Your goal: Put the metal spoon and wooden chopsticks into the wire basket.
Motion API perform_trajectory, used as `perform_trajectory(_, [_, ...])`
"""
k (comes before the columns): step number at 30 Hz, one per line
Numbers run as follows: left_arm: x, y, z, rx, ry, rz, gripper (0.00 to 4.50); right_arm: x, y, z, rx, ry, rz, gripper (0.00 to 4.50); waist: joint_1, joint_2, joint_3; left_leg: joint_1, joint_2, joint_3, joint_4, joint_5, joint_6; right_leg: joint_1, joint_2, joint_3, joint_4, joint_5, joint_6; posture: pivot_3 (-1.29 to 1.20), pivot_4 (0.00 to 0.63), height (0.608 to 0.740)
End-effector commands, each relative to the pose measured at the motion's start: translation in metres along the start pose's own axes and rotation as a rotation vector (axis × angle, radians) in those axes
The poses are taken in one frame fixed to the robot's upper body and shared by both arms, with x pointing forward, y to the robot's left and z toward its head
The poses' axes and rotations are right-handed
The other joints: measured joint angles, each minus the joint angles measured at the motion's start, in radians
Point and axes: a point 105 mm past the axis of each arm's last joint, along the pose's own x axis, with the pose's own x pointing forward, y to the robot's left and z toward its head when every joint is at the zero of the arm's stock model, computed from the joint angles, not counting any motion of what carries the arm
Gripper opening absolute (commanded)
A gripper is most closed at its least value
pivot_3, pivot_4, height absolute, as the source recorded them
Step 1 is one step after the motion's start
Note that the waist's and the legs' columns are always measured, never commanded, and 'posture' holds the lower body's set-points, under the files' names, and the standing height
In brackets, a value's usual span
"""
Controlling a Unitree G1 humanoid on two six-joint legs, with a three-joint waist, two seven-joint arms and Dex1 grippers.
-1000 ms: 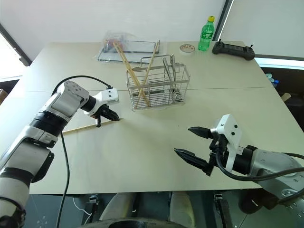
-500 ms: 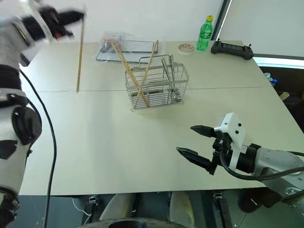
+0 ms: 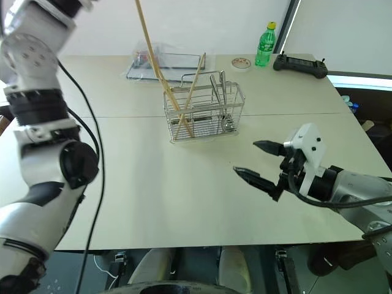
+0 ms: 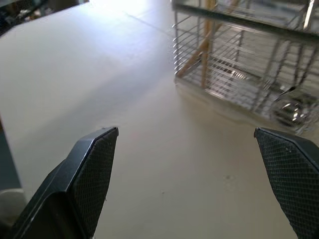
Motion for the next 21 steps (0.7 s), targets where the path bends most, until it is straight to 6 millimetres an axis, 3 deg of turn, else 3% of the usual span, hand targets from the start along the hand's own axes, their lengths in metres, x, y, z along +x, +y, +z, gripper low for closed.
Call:
perform_trajectory(1, [0.001, -0.015, 0.002, 0.068, -0.017, -0.044, 0.03, -0.002, -0.001, 0.011, -0.019, -0.04, -0.022, 4.5, 0.0, 0.0, 0.0, 0.0, 0.0, 0.0, 0.0, 0.0, 0.0, 0.0, 0.0, 0.0, 0.0, 0.0, 0.0, 0.0, 0.15, 0.719])
perform_trajectory(10, [-0.007, -0.018, -0.049, 0.06, 0.061, -0.047, 0.03, -0.001, 0.001, 0.011, -0.002, -0.054, -0.037, 4.5, 0.004, 0.0, 0.0, 0.0, 0.0, 0.0, 0.001, 0.0, 0.0, 0.0, 0.0, 0.0, -0.001, 0.0, 0.0, 0.0, 0.15, 0.719])
perform_trajectory(17, [-0.016, -0.021, -0.074, 0.012, 0.115, -0.031, 0.03, -0.001, -0.001, 0.013, 0.005, -0.062, -0.049, 4.5, 0.001, 0.0, 0.0, -0.001, 0.0, 0.0, 0.001, 0.0, 0.0, 0.0, 0.0, 0.0, -0.001, 0.0, 0.0, 0.0, 0.15, 0.719])
perform_trajectory(18, [-0.018, -0.02, -0.076, 0.006, 0.12, -0.028, 0.72, -0.001, -0.002, 0.014, 0.007, -0.064, -0.054, 4.5, 0.001, 0.0, 0.0, -0.001, 0.0, 0.0, 0.001, 0.0, 0.001, 0.0, 0.0, 0.0, -0.001, 0.0, 0.0, 0.0, 0.15, 0.719])
perform_trajectory(21, [-0.021, -0.02, -0.077, 0.003, 0.125, -0.031, 2.06, -0.001, -0.004, 0.016, 0.01, -0.068, -0.06, 4.5, 0.002, 0.0, 0.0, -0.001, 0.0, 0.0, 0.001, 0.0, 0.001, 0.0, 0.0, 0.0, -0.001, 0.0, 0.0, 0.0, 0.15, 0.719])
